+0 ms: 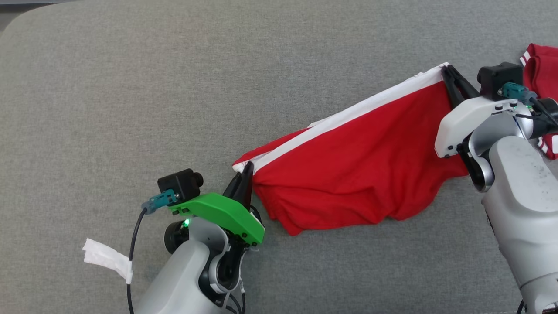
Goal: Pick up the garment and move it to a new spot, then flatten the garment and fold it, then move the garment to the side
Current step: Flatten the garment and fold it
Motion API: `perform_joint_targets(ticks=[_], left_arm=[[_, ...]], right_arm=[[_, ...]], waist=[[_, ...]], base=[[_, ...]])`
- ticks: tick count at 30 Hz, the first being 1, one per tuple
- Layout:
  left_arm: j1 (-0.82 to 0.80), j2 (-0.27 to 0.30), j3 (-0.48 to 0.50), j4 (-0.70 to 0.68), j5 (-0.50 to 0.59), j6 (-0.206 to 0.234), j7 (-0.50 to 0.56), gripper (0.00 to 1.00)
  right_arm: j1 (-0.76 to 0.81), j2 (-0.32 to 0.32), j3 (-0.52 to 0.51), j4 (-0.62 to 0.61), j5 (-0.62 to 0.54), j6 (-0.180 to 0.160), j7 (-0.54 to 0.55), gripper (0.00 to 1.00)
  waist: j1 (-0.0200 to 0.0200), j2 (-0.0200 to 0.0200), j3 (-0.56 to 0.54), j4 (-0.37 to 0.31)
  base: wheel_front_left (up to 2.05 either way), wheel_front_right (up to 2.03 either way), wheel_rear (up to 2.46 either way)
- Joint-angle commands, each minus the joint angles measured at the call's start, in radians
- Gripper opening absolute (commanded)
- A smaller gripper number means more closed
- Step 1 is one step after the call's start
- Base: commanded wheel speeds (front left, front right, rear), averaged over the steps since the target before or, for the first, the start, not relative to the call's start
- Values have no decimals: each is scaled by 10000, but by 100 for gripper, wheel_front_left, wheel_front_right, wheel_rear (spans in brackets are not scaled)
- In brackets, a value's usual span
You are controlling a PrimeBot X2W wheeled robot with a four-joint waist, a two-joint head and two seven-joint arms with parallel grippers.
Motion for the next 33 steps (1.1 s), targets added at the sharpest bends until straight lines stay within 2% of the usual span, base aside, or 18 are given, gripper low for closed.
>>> perform_joint_targets(ticks=[1, 4, 5, 6, 7, 8, 11, 14, 22, 26, 33], left_arm=[[-229, 15, -40, 37, -90, -24, -69, 0], [-297, 5, -217, 0, -138, 5, -121, 2], [-314, -3, -317, -96, -163, 4, -143, 38], [-297, -3, -376, -178, -179, 1, -165, 86], [-276, -8, -433, -250, -159, 1, -202, 100], [-207, -3, -422, -357, -214, 3, -269, 100], [7, 50, -508, -773, -124, -20, -403, 100], [227, 356, -508, -1106, 67, 75, -578, 100], [901, 1359, -245, -2032, 892, 678, -1370, 100], [1231, 1748, -22, -2414, 1289, 1013, -1736, 100], [1764, 2311, 430, -2894, 1673, 1497, -1988, 100]], right_arm=[[-226, -112, 43, 249, 33, -19, -82, 0], [-549, -224, 168, 861, 53, -19, -214, 0], [-701, -256, 229, 1175, 87, -19, -274, 0], [-782, -270, 268, 1376, 116, -19, -288, 13], [-845, -263, 310, 1530, 178, -19, -301, 45], [-914, -260, 346, 1709, 254, -19, -309, 100], [-1078, -355, 518, 2157, 381, -19, -440, 100], [-1185, -396, 602, 2505, 505, -19, -586, 100], [-1291, -847, 1190, 2888, 996, -19, -435, 100], [-1003, -1153, 1712, 2850, 1429, -19, 198, 100], [-139, -1637, 2733, 2145, 3121, -19, 2028, 100]], waist=[[0, 0, 74, 99], [0, 0, 79, 160], [0, 0, 63, 184], [0, 0, 49, 196], [0, 0, 38, 206], [0, 0, 25, 220], [0, 0, -27, 259], [0, 0, -119, 290], [0, 0, -714, 326], [0, 0, -1042, 326], [0, 0, -1229, 406]], base=[[0, 0, 0], [0, 0, 0], [0, 0, 0], [0, 0, 0], [0, 0, 0], [0, 0, 0], [0, 0, 0], [0, 0, 0], [0, 0, 0], [0, 0, 0], [0, 0, 0]])
